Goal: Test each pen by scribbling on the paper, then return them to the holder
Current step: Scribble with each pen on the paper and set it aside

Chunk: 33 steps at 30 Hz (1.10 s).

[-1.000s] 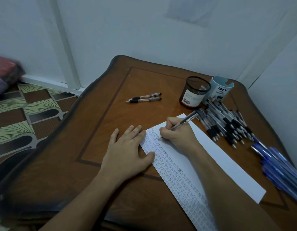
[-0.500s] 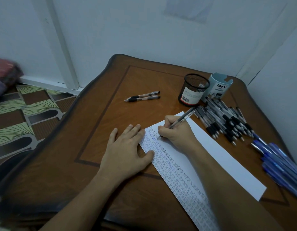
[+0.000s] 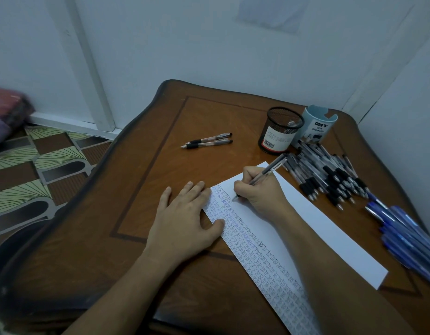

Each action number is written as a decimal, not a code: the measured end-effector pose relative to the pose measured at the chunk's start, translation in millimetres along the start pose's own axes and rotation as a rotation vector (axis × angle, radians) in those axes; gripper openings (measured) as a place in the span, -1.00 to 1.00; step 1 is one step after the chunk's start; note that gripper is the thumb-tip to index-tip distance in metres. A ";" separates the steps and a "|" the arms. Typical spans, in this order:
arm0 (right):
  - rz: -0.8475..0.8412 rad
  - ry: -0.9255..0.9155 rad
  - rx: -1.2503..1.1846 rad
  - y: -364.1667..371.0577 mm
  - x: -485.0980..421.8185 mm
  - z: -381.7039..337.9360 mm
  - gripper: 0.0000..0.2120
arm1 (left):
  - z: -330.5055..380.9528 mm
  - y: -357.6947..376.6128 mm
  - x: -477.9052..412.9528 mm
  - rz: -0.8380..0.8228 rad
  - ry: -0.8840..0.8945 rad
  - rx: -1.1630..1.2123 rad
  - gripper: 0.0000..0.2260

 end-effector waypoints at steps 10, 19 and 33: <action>0.014 -0.009 0.023 0.8 1.4 -1.4 -0.55 | 0.2 -0.7 0.2 0.015 0.003 0.010 -0.19; 0.023 -0.012 -0.013 -3.2 1.0 -0.6 -0.55 | 0.7 -0.3 -0.6 0.004 -0.003 -0.012 -0.18; 0.045 -0.019 0.021 -2.6 1.8 -3.6 -0.60 | -0.1 0.8 -0.6 -0.001 -0.001 -0.020 -0.19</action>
Point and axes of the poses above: each hand's wrist, its own x-axis away from the middle knuckle, its own y-axis out of the palm, z = x × y, the point moved 10 cm from there along -x, towards the middle knuckle, and after that the axes turned 15 degrees about -z, right-handed, at the moved point
